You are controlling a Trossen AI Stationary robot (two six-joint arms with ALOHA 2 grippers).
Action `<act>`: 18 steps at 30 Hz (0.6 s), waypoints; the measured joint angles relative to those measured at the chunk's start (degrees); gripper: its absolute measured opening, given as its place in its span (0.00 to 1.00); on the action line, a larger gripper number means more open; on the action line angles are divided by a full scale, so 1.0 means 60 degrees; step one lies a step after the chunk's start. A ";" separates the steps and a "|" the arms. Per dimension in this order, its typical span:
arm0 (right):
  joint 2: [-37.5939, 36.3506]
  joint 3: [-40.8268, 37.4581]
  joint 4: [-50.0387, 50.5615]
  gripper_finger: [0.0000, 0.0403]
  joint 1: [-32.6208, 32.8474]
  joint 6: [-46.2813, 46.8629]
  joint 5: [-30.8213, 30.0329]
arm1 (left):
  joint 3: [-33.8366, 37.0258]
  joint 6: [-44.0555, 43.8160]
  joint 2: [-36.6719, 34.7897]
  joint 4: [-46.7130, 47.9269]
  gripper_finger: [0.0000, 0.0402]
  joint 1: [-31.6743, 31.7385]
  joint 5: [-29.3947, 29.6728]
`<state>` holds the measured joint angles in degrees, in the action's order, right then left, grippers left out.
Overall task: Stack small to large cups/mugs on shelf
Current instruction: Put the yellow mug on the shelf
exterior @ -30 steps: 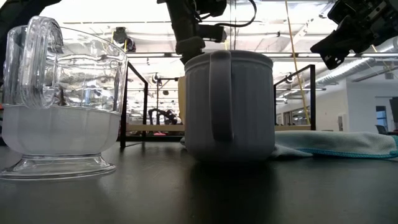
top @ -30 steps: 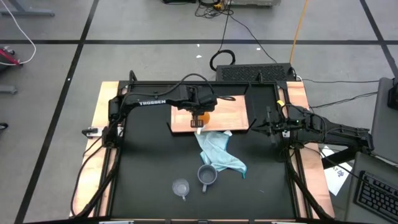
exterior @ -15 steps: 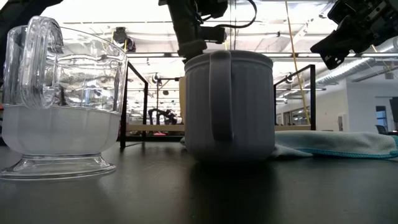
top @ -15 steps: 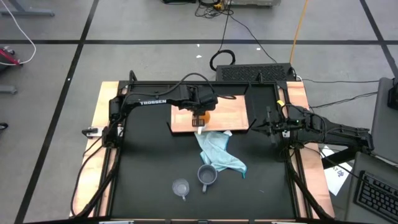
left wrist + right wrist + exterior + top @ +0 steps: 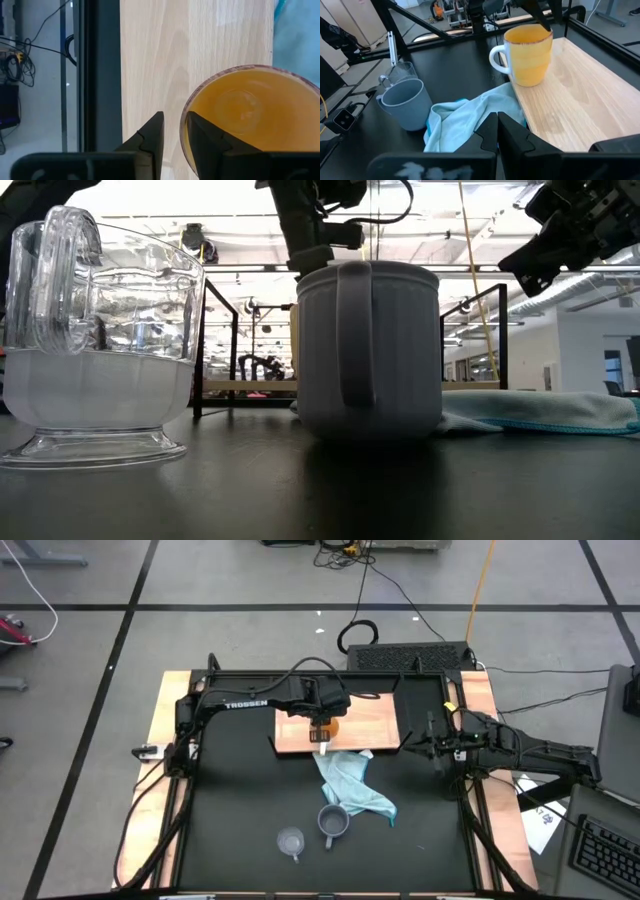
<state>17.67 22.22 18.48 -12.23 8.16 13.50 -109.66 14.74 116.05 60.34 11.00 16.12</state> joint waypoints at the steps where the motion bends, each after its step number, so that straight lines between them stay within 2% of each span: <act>1: 0.0007 -0.0004 0.0005 0.00 0.0001 0.0000 0.0000 | 0.0000 -0.0004 0.0000 0.0000 0.22 0.0000 0.0000; 18: 0.0000 -0.0004 -0.0332 0.00 0.0001 0.0308 0.0013 | -0.0001 -0.0299 -0.0011 0.0015 0.22 0.0011 -0.0781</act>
<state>17.67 22.20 16.49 -12.22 10.01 13.58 -109.67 12.95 115.98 60.42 11.07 11.43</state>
